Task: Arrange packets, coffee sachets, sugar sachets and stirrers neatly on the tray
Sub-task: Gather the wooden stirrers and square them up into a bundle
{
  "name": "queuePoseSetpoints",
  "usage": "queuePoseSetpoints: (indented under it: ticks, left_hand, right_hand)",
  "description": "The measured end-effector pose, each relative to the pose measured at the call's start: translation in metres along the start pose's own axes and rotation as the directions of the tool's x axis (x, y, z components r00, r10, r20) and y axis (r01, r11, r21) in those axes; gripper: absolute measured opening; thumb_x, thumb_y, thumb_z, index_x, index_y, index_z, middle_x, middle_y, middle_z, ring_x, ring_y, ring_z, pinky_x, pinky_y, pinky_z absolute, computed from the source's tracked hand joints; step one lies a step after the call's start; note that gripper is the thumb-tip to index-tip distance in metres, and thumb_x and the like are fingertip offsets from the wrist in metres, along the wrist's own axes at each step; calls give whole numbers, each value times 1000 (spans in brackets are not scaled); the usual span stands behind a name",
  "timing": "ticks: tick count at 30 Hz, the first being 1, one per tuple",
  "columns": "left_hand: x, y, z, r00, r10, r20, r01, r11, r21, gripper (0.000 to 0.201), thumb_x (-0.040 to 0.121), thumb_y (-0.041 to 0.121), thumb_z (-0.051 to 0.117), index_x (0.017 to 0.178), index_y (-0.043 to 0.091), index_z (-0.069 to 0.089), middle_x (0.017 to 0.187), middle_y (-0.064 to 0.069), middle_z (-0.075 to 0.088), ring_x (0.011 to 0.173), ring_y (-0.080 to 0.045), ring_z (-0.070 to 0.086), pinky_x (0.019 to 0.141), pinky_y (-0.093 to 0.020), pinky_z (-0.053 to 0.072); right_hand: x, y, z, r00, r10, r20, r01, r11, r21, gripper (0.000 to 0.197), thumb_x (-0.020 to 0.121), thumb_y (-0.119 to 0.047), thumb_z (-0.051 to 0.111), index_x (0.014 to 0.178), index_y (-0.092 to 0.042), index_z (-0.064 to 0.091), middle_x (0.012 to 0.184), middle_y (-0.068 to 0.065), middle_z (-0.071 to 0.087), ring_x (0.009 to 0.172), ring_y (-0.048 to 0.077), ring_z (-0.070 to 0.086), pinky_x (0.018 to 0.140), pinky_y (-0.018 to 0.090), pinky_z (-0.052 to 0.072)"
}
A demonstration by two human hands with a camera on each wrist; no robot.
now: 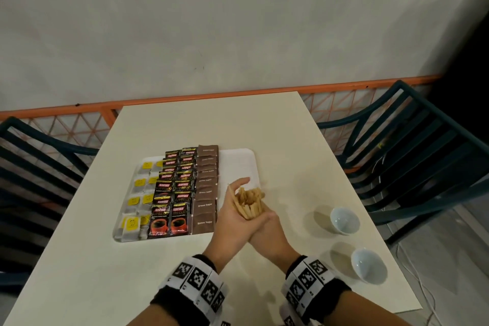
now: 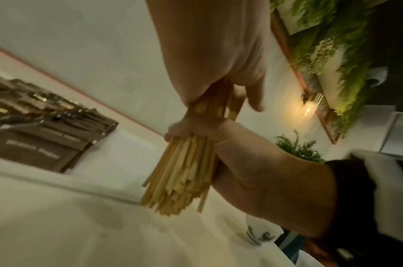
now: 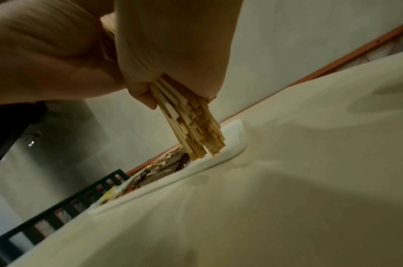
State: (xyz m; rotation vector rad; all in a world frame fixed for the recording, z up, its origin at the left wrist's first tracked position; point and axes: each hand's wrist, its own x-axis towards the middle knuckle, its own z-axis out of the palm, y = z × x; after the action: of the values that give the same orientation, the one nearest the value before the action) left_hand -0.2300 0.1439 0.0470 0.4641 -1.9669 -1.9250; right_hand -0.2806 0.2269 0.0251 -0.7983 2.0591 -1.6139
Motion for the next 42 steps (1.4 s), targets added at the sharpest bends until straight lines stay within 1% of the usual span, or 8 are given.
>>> queuePoseSetpoints:
  ticks: [8, 13, 17, 24, 30, 35, 39, 42]
  left_hand:
    - [-4, -24, 8, 991, 34, -130, -18, 993, 117, 32, 67, 1, 74, 86, 24, 61, 81, 10, 67, 82, -10, 65, 77, -20, 50]
    - [-2, -27, 9, 994, 27, -106, -15, 994, 107, 31, 69, 3, 73, 92, 19, 60, 83, 8, 69, 84, -6, 65, 78, -17, 48]
    - [-3, -21, 5, 997, 48, -57, -41, 992, 116, 48, 64, 15, 79, 103, 28, 54, 95, 7, 67, 93, -6, 64, 83, -16, 48]
    - [10, 19, -10, 886, 446, 128, -449, 756, 476, 54, 83, 44, 55, 133, 29, 41, 130, 17, 49, 124, 4, 42, 103, -10, 29]
    - [4, -9, -3, 883, 400, 245, -457, 618, 639, 41, 95, 32, 36, 121, 14, 61, 119, 3, 65, 114, 1, 49, 99, -23, 39]
    - [-3, -16, -1, 876, 388, 288, -476, 599, 644, 42, 92, 22, 40, 133, 18, 49, 96, 4, 64, 90, 2, 48, 85, -7, 35]
    - [-1, -14, -2, 866, 408, 289, -495, 613, 616, 37, 92, 22, 41, 125, 18, 57, 111, 3, 65, 105, 0, 50, 94, -10, 36]
    - [0, -13, 1, 872, 438, 217, -475, 654, 589, 35, 93, 36, 43, 111, 16, 66, 113, 3, 66, 107, 1, 52, 95, -9, 37]
  right_hand:
    - [1, 24, 10, 1000, 14, 27, -8, 974, -227, 17, 81, -18, 61, 97, -23, 59, 83, -19, 54, 73, -15, 51, 64, -5, 36]
    - [2, 26, 8, 999, 36, -7, -36, 981, -193, 35, 82, -11, 59, 67, -40, 47, 70, -20, 52, 66, -14, 54, 58, 1, 40]
    - [3, 27, 10, 999, 35, 19, -32, 992, -125, 29, 82, -15, 57, 74, -42, 50, 73, -19, 56, 75, -16, 55, 61, 4, 42]
    - [7, 25, 9, 999, 29, 30, -31, 998, 57, 10, 79, -18, 65, 87, -23, 62, 75, -12, 66, 75, -5, 64, 59, 10, 47]
    - [5, 40, 11, 1000, 29, -1, -29, 997, -76, 13, 79, -32, 53, 82, -20, 57, 69, -18, 55, 72, -14, 57, 56, 6, 42]
    - [0, 41, 10, 994, 106, 26, -106, 994, -6, 19, 86, -21, 56, 92, -38, 53, 69, -18, 59, 73, -14, 58, 66, 11, 48]
    - [0, 32, 4, 998, 62, 17, -62, 997, -38, 18, 88, -27, 46, 94, -16, 58, 71, -20, 47, 78, -28, 49, 63, 2, 41]
    - [1, 28, 5, 995, 69, 73, -67, 997, -30, 20, 88, -8, 53, 91, -27, 48, 74, -19, 49, 69, -27, 50, 64, 2, 43]
